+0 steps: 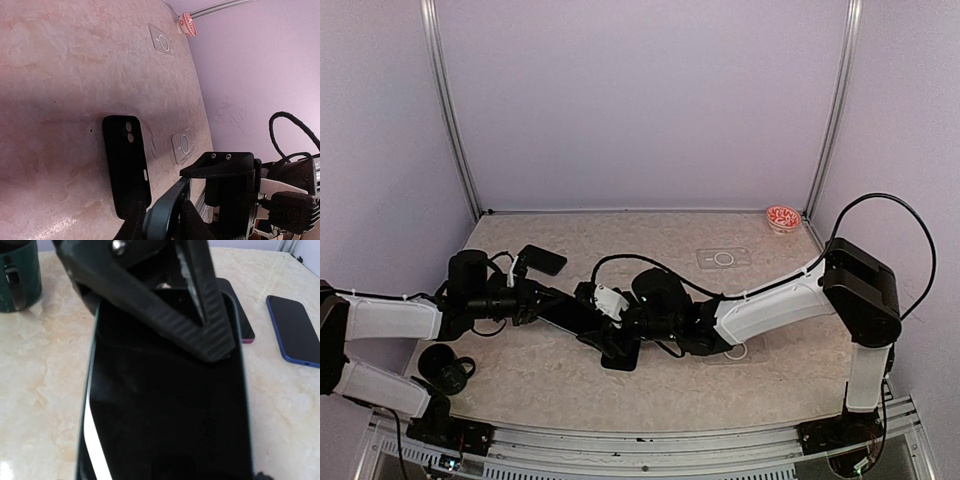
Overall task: Put the phone into the phone case
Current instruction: Pass from the right arm to the left
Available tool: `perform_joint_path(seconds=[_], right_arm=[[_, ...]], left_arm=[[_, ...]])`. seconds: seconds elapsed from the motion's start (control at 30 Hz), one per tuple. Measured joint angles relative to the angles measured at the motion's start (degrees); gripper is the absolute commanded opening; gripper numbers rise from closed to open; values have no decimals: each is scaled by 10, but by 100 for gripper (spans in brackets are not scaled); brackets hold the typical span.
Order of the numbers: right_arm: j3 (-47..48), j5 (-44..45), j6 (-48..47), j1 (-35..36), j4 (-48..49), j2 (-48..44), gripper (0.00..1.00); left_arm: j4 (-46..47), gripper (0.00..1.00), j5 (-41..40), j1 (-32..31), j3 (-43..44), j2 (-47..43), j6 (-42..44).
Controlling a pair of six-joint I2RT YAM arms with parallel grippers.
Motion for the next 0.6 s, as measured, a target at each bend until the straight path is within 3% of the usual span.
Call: perform_joint_path(seconds=[0.2,0.4,0.6], right_arm=[[-9,0,-1,-3,3,-2,70],[-11,1,5,-4,7,-4,98],[-13,-41,68,-39,-7,-53,100]], left_arm=[[16,4,19,-3,3,1,-1],[25,0,24,-3,3,4,-8],[27,0,24,-4,3,0,-11]])
